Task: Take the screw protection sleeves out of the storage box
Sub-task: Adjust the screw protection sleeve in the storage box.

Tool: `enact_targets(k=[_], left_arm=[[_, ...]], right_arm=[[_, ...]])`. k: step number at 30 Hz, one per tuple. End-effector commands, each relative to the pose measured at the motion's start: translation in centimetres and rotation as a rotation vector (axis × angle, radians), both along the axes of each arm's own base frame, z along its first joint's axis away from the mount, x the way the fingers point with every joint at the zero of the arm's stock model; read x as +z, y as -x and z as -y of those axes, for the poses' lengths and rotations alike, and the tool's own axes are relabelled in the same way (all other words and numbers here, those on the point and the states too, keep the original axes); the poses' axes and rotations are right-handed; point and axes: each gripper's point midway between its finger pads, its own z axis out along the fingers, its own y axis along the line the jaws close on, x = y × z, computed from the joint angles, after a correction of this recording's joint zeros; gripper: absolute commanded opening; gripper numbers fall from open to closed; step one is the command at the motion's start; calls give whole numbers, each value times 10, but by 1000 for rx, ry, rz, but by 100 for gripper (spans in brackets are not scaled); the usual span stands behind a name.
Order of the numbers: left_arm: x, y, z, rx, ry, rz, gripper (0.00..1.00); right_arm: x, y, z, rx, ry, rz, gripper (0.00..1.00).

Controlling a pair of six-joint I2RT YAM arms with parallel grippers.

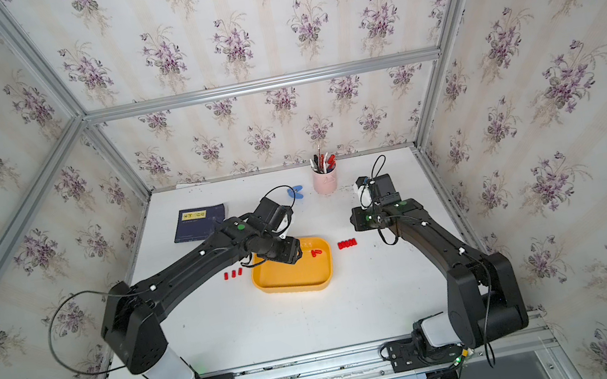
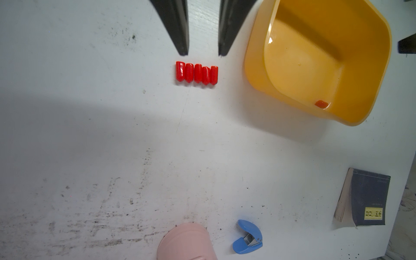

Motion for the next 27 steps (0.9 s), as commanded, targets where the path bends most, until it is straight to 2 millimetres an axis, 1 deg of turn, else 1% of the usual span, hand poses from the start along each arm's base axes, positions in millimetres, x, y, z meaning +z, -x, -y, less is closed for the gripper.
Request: enact_targets(k=[1,3,6,13,15,17,23,27], left_arm=[[-6,-6,26,55,52,-48,58],[-19,-9,36,67,41,-87,54],[-42,-13,42,102,6,-146,48],[-72,-24,49,152,-33,-182,42],[-78,-28,50,162,-46,-178,40],[-86,-31,46,176,-84,-177,36],[-99,-36,34,212,-147,-172,35],[-101,-40,39,206,-140,-170,34]], right_arm=[[3,-4,-3,9,-13,14,28],[1,-6,-3,13,-5,14,27],[1,-7,-3,25,6,14,27],[-4,-8,-4,39,11,11,27],[-6,-7,-5,43,8,11,27],[-8,-7,-4,42,12,10,27],[-9,-6,-2,43,25,8,27],[-9,-5,-2,45,25,10,27]])
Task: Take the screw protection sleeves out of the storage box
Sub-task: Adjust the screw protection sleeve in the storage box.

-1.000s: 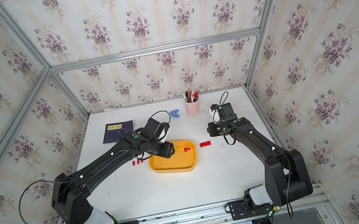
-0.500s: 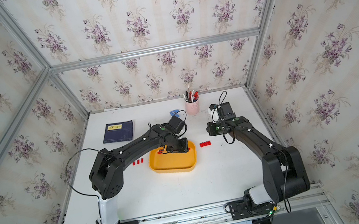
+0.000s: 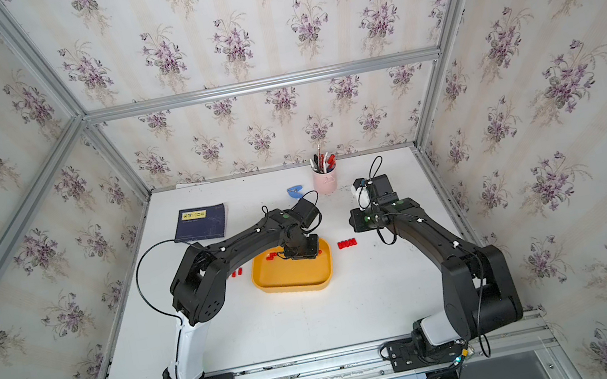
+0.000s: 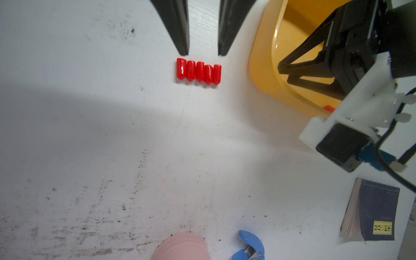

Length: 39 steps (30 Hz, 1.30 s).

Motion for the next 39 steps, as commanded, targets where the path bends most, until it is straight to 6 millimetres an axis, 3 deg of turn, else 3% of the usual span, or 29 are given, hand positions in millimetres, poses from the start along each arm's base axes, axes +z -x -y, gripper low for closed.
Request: enact_targets(k=[1,21,30,39], left_arm=[[-1,-5,0,1,-15,13,34],[-11,-15,1,-14,-59,22,34],[-17,-14,-1,-43,-84,16,15],[-2,-2,-13,-160,-97,37,14]], right_arm=[[3,-3,-1,9,5,24,27],[4,-1,-7,33,-27,23,27],[7,-1,-10,44,-45,30,27],[12,2,-14,53,-67,31,27]])
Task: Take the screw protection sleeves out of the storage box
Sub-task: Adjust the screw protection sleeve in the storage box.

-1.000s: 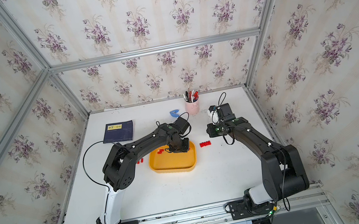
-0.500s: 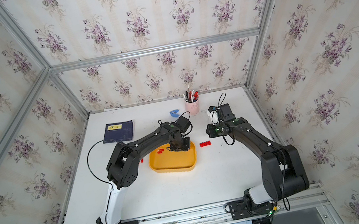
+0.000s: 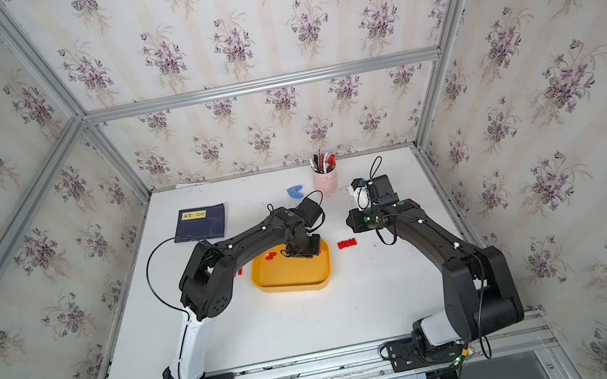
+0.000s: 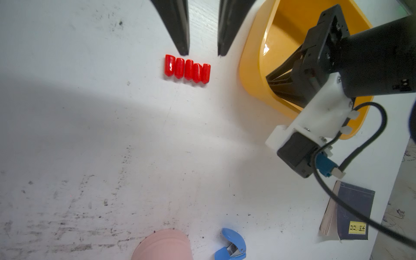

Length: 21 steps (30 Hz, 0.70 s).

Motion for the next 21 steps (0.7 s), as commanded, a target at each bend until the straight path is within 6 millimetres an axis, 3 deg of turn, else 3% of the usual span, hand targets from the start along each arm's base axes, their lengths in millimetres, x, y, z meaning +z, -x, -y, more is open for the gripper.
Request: enact_targets(k=[1,12,21], left_arm=[[9,9,-9,-105,-19,6,14],[23,43,-29,-462,-45,-24,15],[6,40,-42,-666,-119,-44,11]], right_arm=[[8,-1,-4,6,-21,15,27],[10,1,-12,23,-55,5,28],[8,2,-22,53,-54,-17,28]])
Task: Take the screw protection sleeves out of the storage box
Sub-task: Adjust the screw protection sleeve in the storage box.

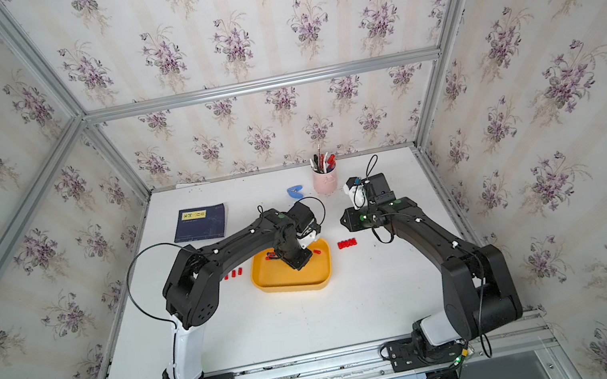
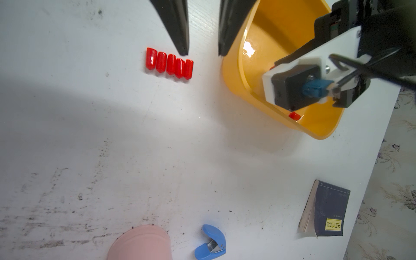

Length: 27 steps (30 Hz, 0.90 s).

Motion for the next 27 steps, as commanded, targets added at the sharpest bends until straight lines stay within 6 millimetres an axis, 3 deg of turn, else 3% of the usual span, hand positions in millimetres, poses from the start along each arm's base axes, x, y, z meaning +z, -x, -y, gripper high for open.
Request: enact_targets(k=[1,7,14,18,22,24,27], left_arm=[[-7,4,-8,-118,-34,-17,11],[-15,-4,-11,-161,-47,11,16],[8,-7,-9,-157,4,83,45],[39,-13,-13,-127,28,153,51],[86,-20,-23,-34,103,231,55],[111,-30,-39,77,150,279,59],[142,-42,-75,318,280,291,59]], right_arm=[[-1,2,-4,16,-3,-13,28],[-5,5,-7,26,-1,-27,28],[-4,5,-9,42,-1,-23,29],[2,4,-13,65,-12,-3,30],[16,2,-20,111,-24,41,31],[24,6,-32,192,-23,84,31],[33,27,-68,429,36,171,31]])
